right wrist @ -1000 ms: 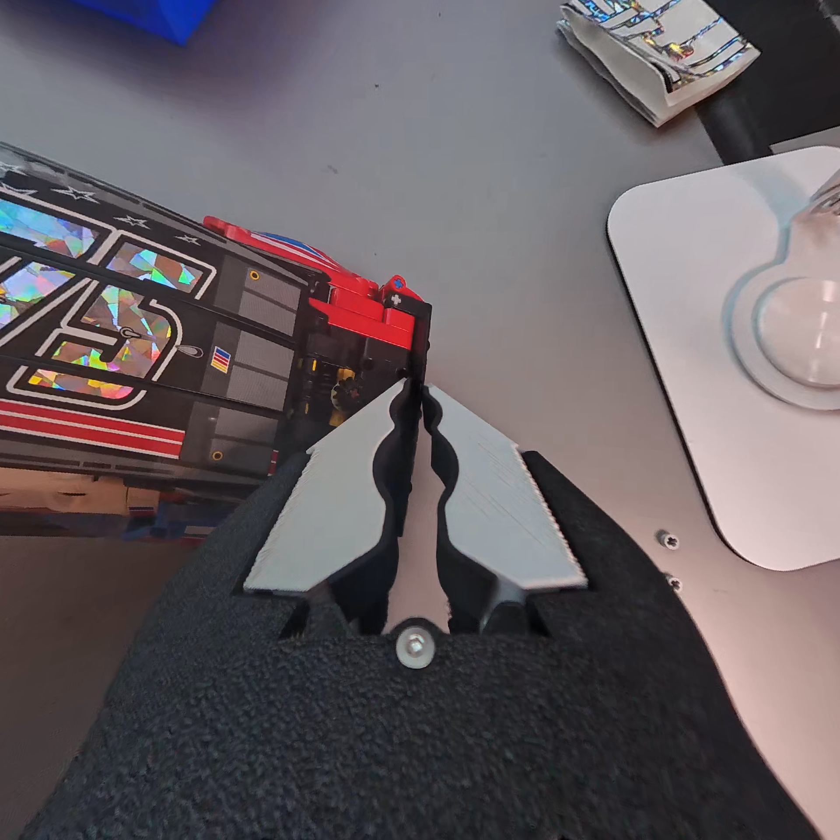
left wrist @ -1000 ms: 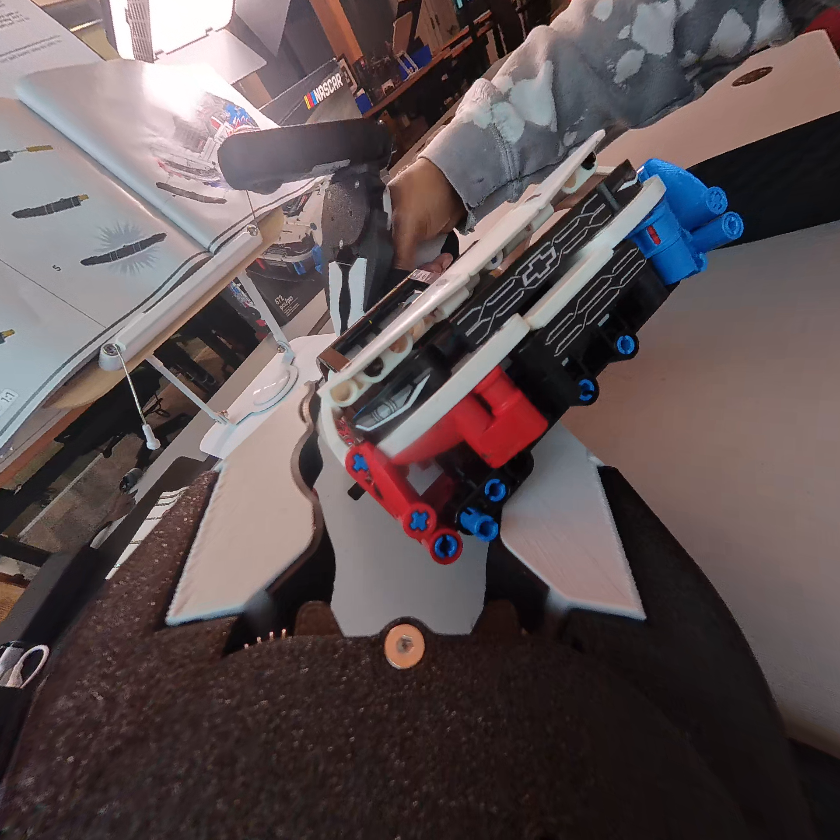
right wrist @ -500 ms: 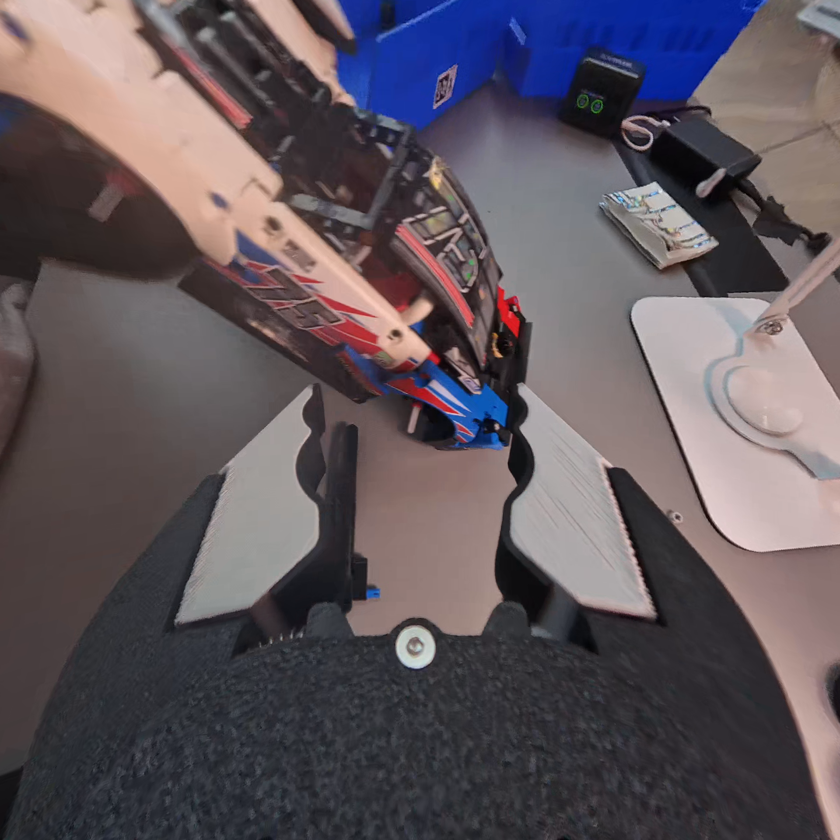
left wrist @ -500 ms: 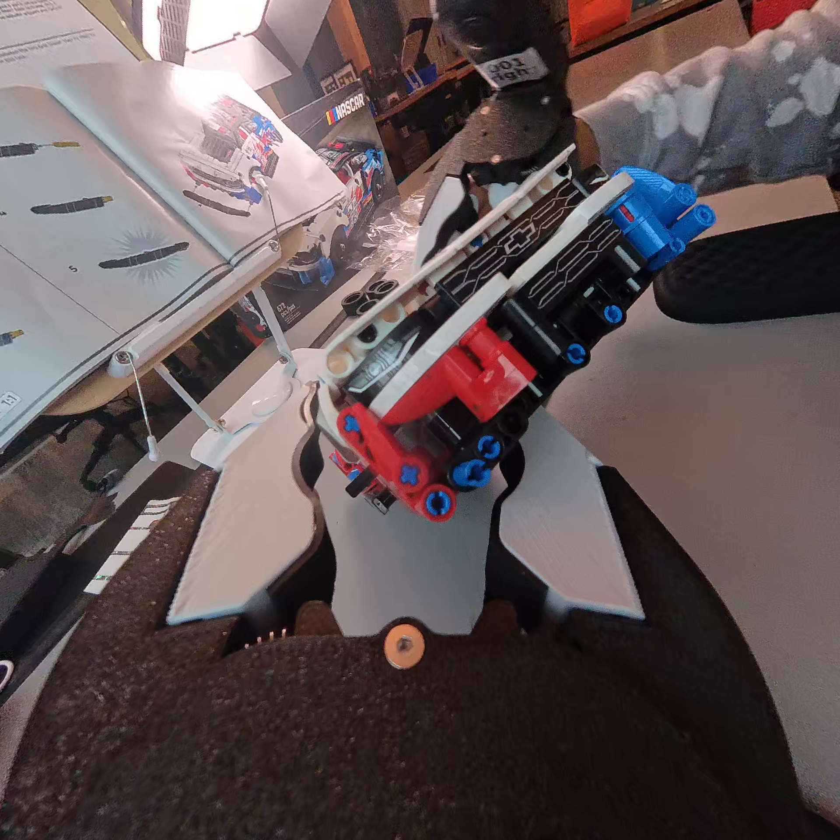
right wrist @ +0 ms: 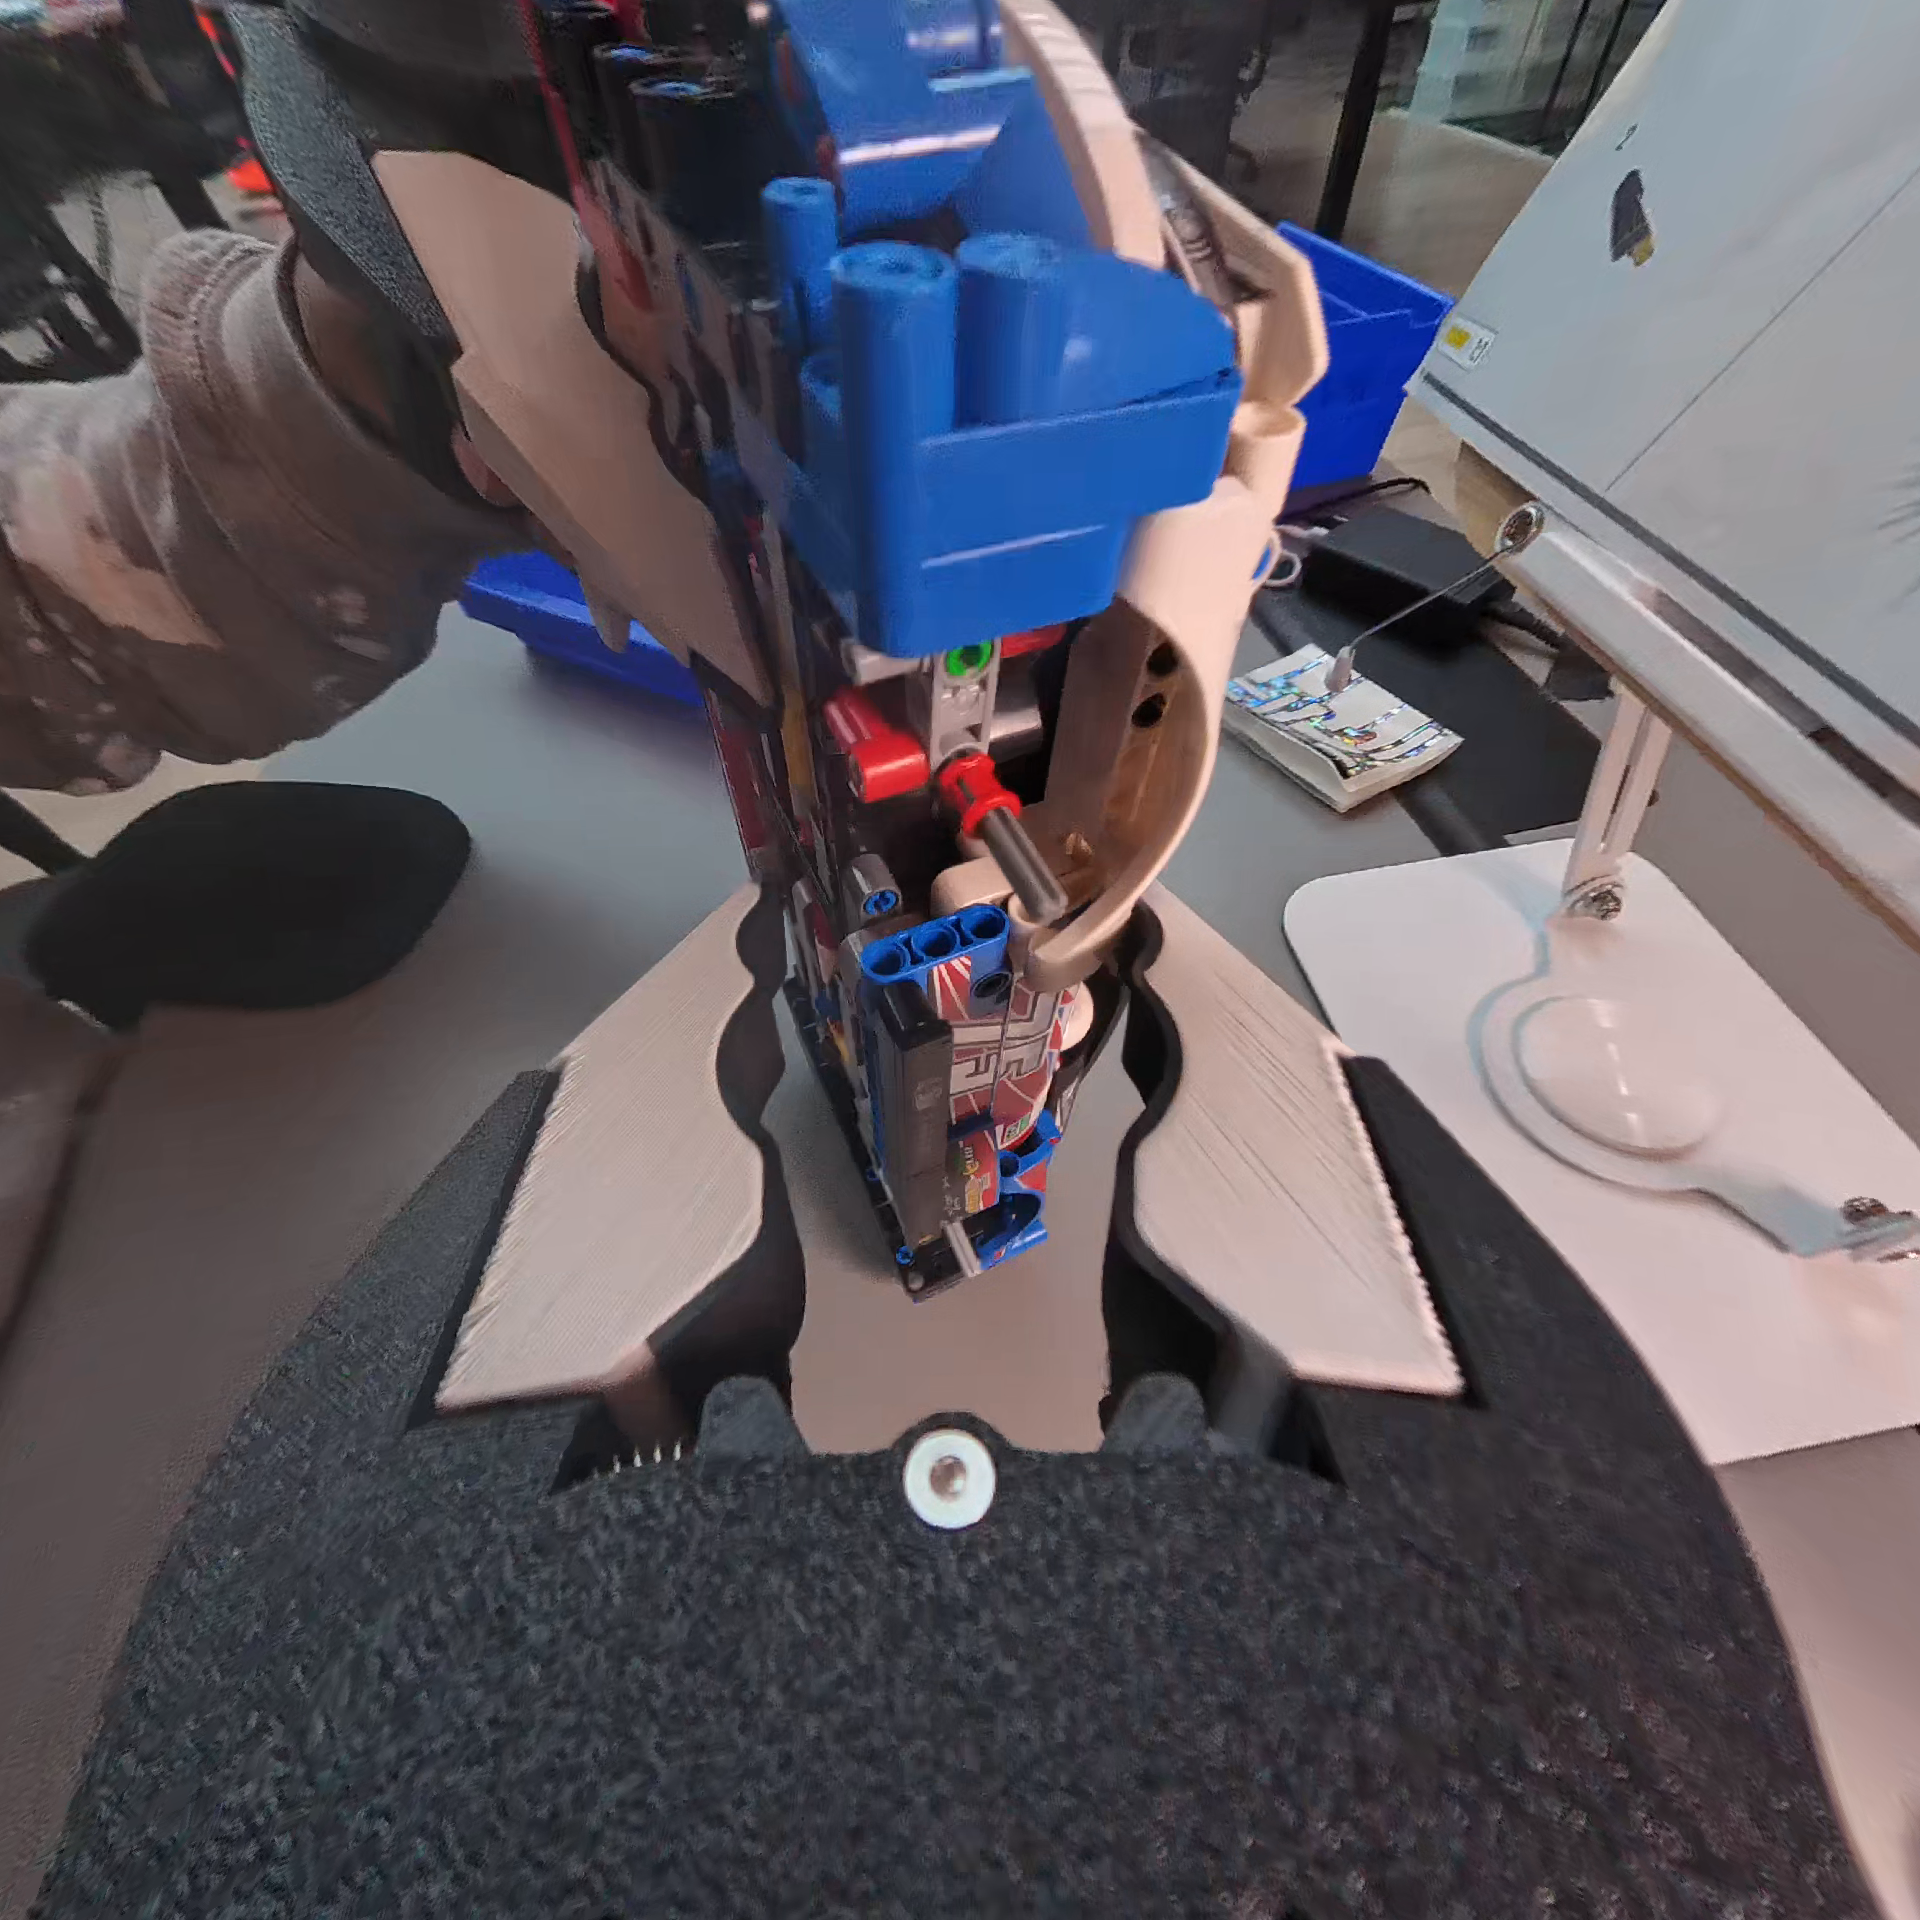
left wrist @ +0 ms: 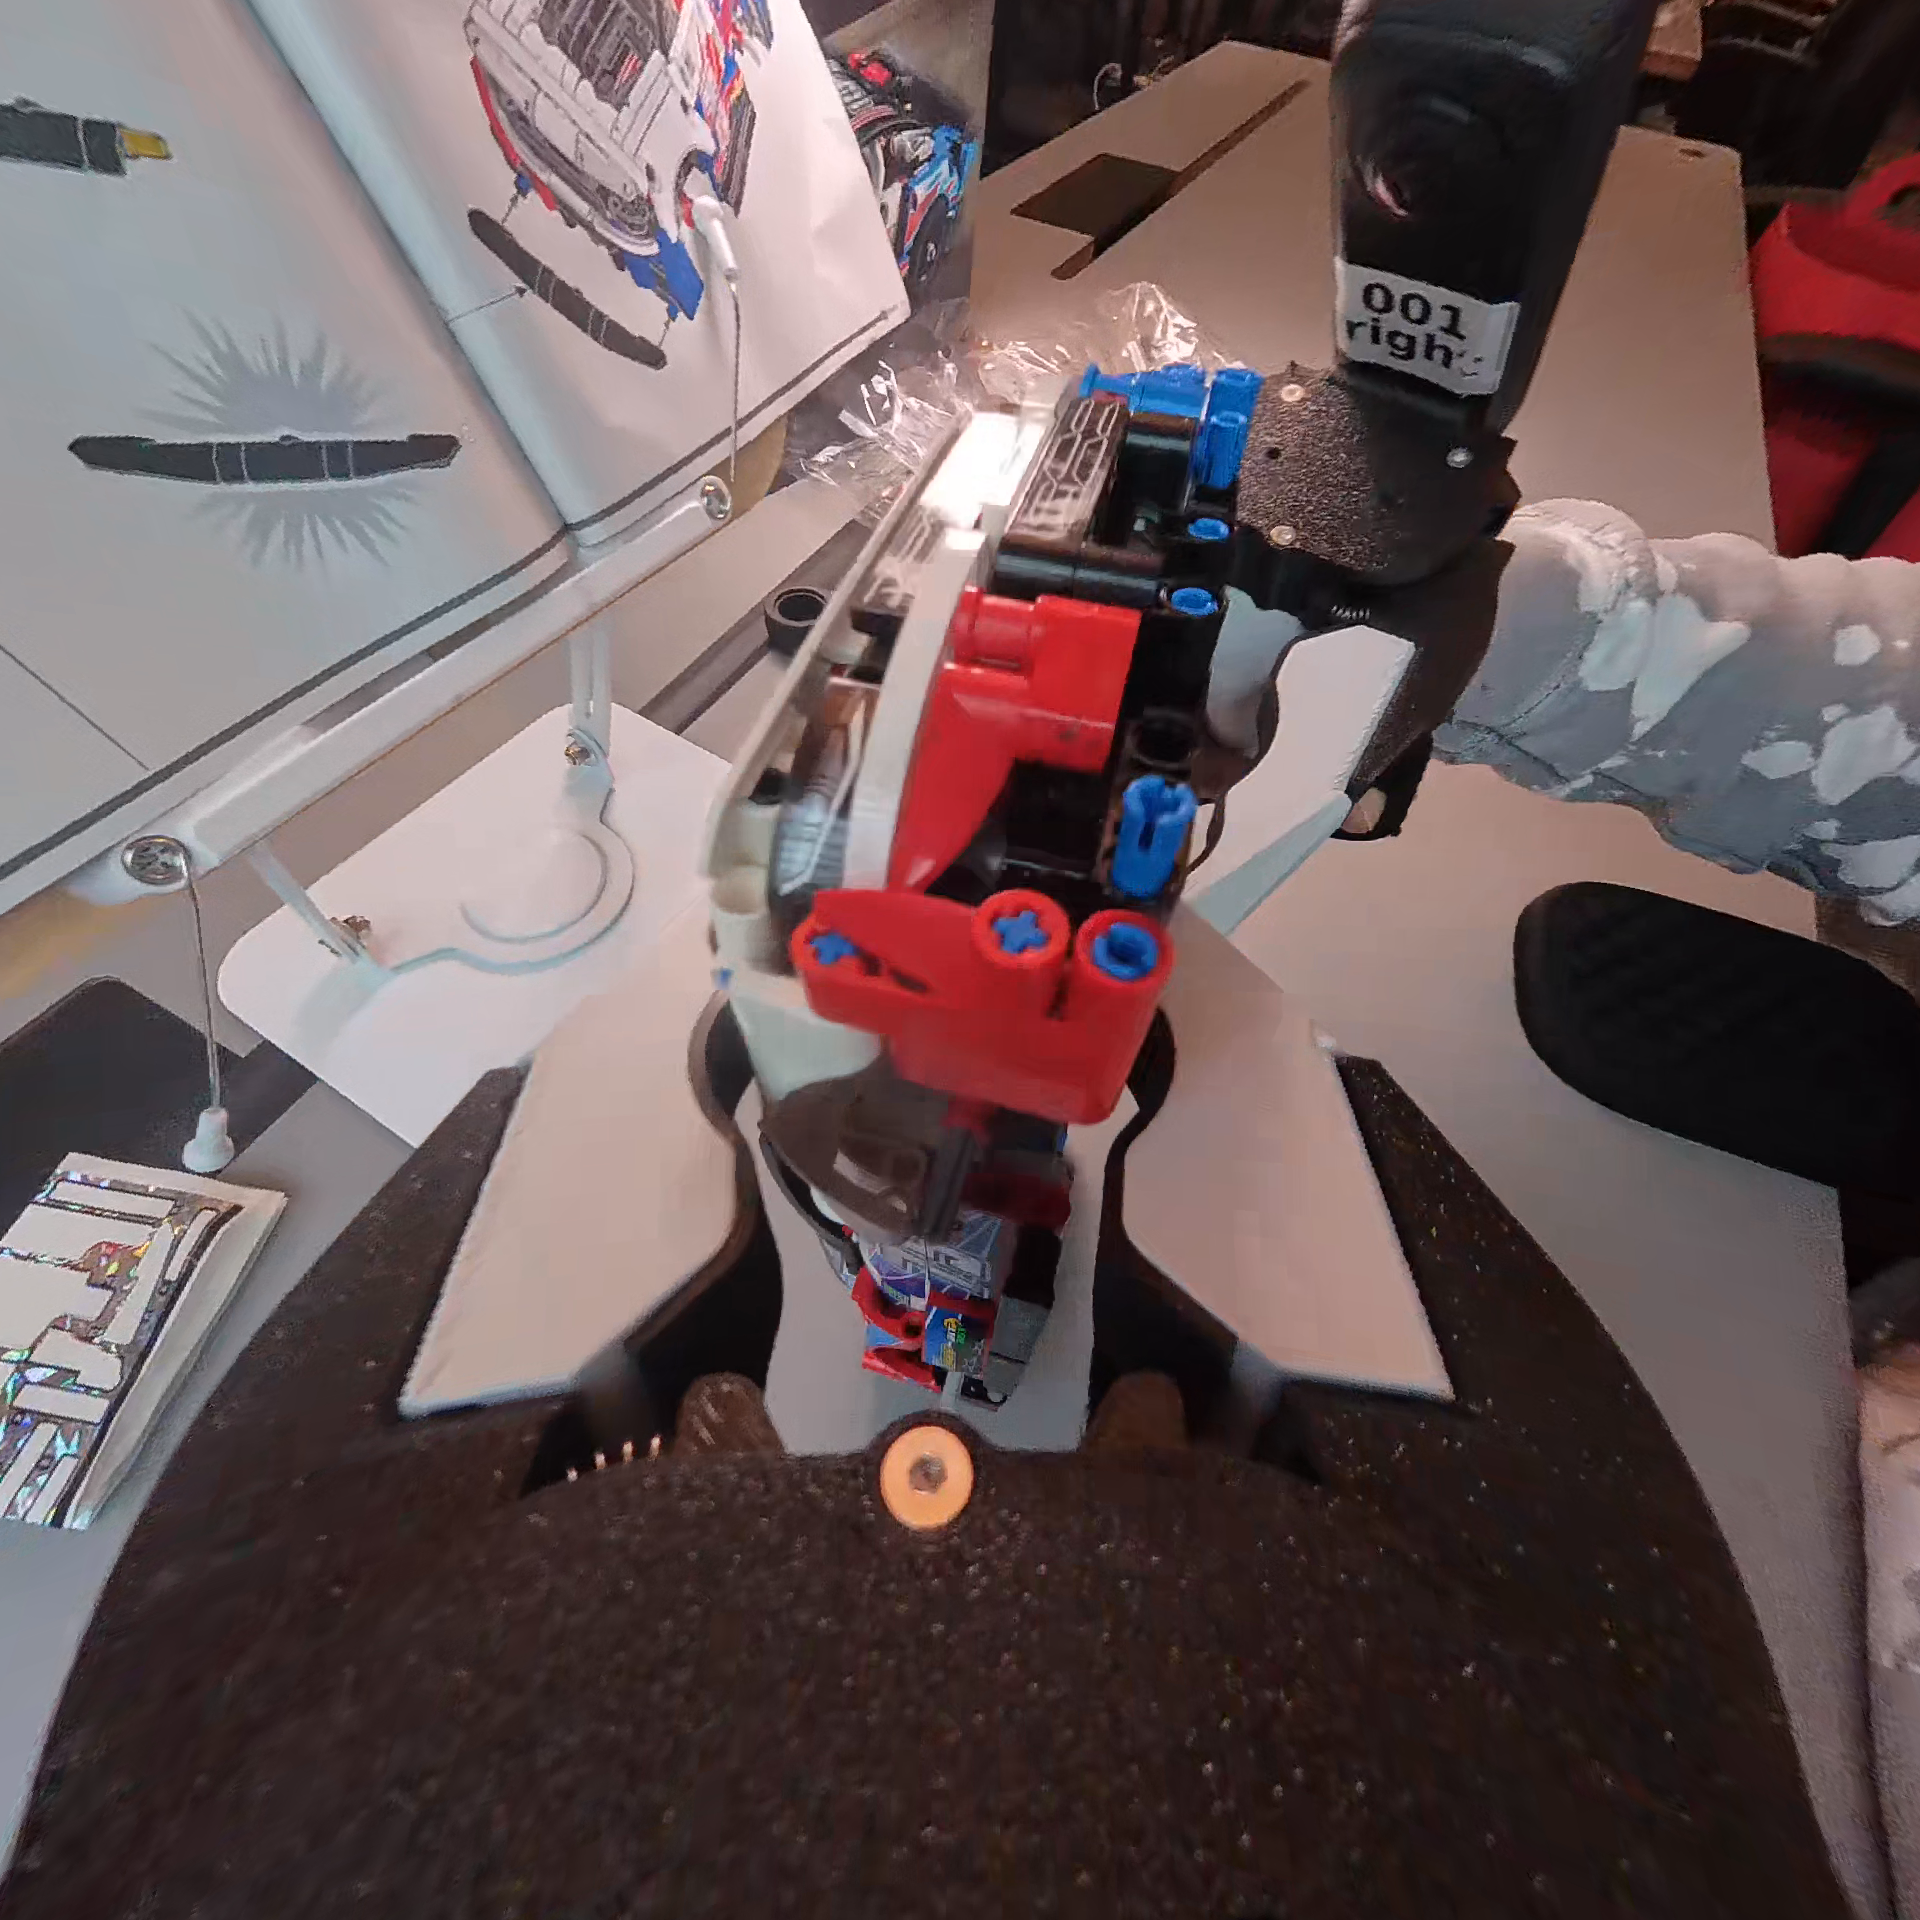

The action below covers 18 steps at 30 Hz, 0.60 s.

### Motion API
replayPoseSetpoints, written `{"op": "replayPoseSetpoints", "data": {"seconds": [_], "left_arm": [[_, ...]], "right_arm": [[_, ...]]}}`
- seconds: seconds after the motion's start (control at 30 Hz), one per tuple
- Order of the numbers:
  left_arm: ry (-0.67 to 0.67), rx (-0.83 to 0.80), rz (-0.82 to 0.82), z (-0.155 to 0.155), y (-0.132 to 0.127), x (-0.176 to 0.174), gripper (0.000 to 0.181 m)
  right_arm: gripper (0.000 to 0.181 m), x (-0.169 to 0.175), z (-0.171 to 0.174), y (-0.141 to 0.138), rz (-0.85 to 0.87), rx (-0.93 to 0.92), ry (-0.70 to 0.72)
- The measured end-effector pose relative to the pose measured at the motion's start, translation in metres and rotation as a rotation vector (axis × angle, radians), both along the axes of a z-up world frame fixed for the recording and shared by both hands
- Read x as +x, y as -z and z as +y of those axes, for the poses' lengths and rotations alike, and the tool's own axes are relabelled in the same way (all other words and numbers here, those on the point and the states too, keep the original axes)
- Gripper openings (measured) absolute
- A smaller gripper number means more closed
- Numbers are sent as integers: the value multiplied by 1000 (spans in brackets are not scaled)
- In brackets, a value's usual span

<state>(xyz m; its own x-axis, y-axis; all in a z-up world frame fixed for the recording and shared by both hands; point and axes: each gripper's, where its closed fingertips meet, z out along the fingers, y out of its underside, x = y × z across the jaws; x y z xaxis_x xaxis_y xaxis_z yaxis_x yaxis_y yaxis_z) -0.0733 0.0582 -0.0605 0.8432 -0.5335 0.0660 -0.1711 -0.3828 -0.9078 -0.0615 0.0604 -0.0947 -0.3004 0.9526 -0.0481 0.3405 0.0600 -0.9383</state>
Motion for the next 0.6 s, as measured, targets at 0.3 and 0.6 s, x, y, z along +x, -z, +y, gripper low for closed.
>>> {"op": "replayPoseSetpoints", "data": {"seconds": [0.3,0.6], "left_arm": [[10,95,-94,-8,17,-17,74],[-9,115,-71,-7,29,-23,76]], "right_arm": [[69,-12,3,7,4,79,38],[73,-8,11,7,16,93,80]]}}
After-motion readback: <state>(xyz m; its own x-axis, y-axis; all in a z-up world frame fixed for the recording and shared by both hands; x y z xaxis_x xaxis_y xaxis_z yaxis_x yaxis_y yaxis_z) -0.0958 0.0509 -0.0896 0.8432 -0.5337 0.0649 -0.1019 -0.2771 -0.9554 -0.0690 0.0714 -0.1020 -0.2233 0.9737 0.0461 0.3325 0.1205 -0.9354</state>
